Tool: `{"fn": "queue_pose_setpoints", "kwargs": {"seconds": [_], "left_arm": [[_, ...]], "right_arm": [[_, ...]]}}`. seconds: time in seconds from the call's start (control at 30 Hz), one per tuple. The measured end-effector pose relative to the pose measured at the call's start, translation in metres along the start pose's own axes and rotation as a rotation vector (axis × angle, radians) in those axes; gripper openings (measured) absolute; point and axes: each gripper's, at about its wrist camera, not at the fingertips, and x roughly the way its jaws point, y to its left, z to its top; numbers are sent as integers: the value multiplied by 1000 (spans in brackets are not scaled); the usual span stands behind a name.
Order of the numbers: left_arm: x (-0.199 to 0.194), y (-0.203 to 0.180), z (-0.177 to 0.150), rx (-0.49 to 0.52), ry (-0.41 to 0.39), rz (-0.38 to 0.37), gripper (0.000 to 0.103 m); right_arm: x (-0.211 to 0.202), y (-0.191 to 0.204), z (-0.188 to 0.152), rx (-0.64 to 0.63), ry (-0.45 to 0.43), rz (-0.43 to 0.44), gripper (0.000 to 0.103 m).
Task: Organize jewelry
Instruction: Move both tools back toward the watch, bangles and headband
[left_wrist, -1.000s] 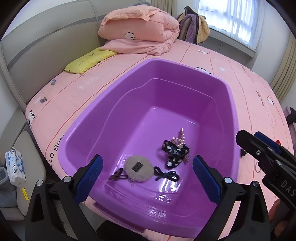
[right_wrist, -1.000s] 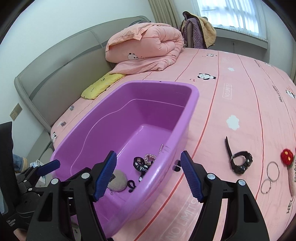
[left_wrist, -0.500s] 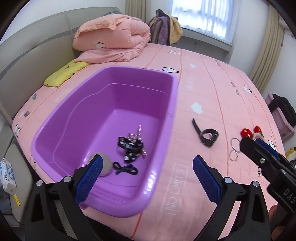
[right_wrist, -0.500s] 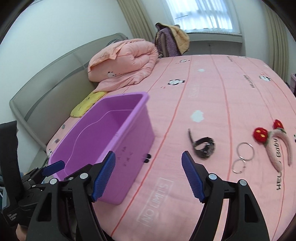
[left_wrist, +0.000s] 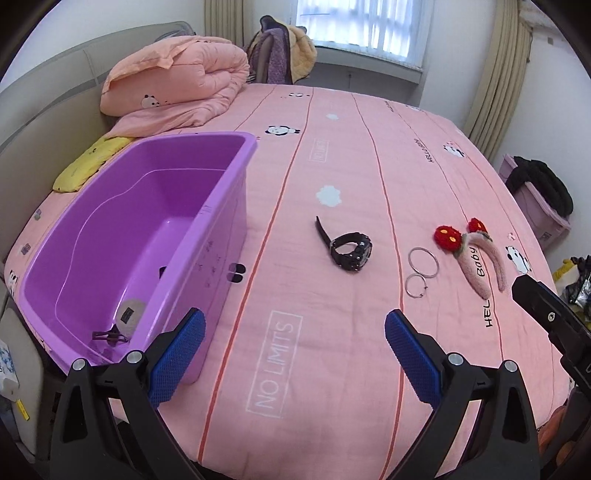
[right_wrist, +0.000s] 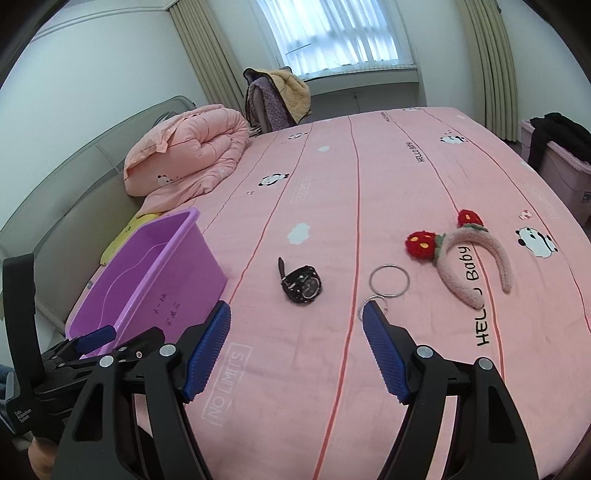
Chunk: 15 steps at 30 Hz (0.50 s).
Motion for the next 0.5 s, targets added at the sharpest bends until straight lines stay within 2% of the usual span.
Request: {"fn": "queue_pose_setpoints", "kwargs": {"seconds": [0.5], "left_arm": [[16,-75,-12,96,19,-33,96]], "right_arm": [[-26,-84,-22,97,-21,-102,71]]}}
